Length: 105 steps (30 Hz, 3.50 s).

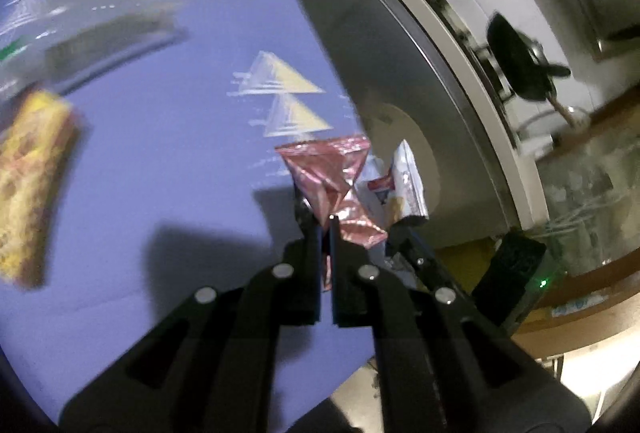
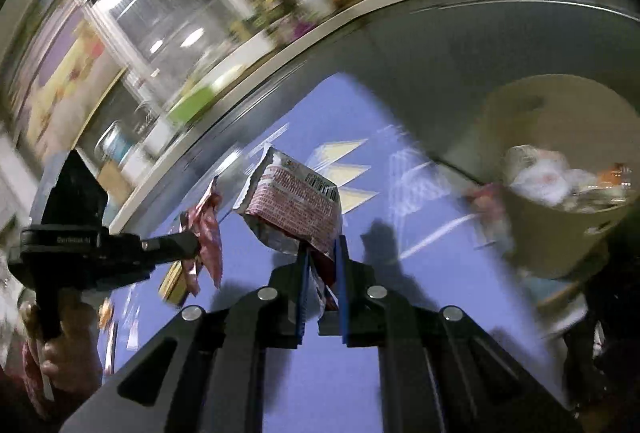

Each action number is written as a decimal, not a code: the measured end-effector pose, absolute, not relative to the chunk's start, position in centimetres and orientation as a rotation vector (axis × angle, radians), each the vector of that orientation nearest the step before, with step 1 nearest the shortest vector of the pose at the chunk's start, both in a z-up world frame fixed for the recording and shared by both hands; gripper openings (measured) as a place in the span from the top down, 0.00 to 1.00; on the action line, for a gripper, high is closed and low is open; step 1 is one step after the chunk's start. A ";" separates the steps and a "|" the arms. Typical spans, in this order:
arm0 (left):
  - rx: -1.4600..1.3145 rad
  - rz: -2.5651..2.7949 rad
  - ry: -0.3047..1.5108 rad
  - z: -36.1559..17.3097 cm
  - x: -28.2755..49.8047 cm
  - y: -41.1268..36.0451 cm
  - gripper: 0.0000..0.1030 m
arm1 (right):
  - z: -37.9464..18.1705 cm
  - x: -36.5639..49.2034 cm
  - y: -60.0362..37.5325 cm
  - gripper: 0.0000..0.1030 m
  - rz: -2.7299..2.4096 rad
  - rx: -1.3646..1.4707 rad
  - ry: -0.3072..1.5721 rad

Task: Collect trash
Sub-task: 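Carry packet and foil wrapper over the bin and open both tools, then move both open tools back over the yellow box and clear bottle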

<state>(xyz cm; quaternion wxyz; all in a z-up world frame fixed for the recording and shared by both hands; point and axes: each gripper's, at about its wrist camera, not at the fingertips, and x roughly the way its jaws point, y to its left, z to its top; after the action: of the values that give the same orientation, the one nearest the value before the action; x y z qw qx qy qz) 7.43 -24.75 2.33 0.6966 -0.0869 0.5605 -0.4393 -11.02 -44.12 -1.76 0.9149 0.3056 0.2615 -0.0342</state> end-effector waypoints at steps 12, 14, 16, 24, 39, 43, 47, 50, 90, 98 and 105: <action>0.031 -1.121 1.275 1.4 5.2 -46.5 0.98 | -4.0 -14.0 -58.7 0.90 -0.367 0.840 0.457; 0.063 -1.116 1.267 0.8 5.0 -48.6 0.96 | -4.4 -13.5 -60.0 0.84 -0.410 0.848 0.470; 0.083 -1.125 1.257 0.0 4.9 -50.4 0.84 | -4.9 -13.4 -60.7 0.65 -0.439 0.839 0.481; 0.132 -1.088 1.196 -0.4 4.5 -50.4 0.54 | -4.7 -13.7 -60.6 0.39 -0.470 0.799 0.427; 0.109 -0.899 1.010 0.6 4.9 -31.8 0.54 | -2.3 -10.5 -51.5 0.39 -0.223 0.815 0.456; 0.087 -0.828 0.983 0.3 5.2 -25.9 0.54 | -2.3 -7.8 -47.3 0.40 -0.129 0.783 0.517; 0.058 -0.738 0.972 -0.3 5.7 -19.9 0.54 | -2.6 -5.3 -42.7 0.41 -0.046 0.745 0.589; 0.043 -0.654 0.968 -0.7 5.9 -16.2 0.54 | -2.8 -4.3 -40.0 0.41 -0.004 0.716 0.632; -0.023 -0.327 0.958 -3.0 4.9 -0.6 0.54 | -4.0 -3.6 -22.8 0.41 0.141 0.504 0.895; -0.013 -0.335 0.967 -3.3 4.9 -0.8 0.45 | -4.2 -3.7 -23.3 0.36 0.159 0.548 0.884; -0.043 -0.383 0.968 -3.4 4.8 -0.8 0.33 | -4.4 -4.2 -22.8 0.22 0.201 0.561 0.835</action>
<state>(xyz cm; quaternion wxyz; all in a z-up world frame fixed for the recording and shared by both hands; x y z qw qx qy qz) 4.81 -0.79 -3.40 0.8674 -0.0204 0.4624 -0.1830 -4.22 -22.78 -4.40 0.8712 0.2685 0.3996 0.0961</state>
